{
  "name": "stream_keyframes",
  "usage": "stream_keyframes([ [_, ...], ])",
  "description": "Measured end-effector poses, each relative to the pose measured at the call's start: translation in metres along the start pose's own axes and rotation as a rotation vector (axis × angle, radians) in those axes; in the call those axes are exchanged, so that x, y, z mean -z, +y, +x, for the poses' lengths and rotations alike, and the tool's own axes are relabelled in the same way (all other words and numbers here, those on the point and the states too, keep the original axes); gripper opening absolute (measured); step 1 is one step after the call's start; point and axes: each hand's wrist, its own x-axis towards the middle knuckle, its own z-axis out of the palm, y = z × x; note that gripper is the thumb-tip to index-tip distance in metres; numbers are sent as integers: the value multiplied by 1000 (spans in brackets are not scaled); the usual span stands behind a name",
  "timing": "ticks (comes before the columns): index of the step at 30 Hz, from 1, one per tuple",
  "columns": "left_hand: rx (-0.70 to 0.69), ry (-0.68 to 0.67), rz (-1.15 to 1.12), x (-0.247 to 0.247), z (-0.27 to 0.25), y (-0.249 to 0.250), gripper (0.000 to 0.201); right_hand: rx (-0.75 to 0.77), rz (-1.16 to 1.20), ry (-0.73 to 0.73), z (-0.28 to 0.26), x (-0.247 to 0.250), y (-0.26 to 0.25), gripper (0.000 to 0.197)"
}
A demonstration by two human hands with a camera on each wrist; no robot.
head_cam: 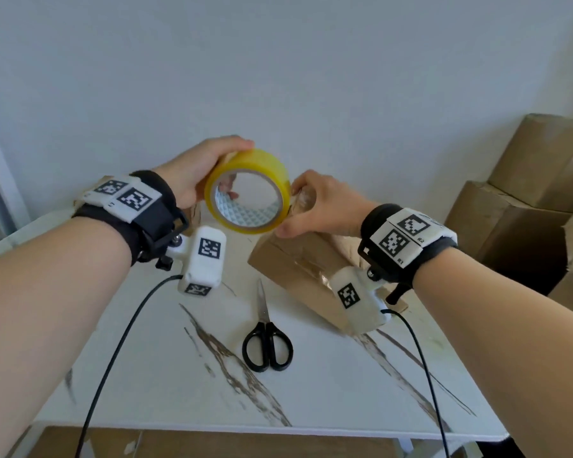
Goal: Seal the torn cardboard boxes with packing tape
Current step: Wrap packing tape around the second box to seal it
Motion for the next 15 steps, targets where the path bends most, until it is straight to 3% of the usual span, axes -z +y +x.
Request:
stream_keyframes([
  [15,-66,-39,147,-34,5,40,40,-4,510,319,-31,13,45,59],
])
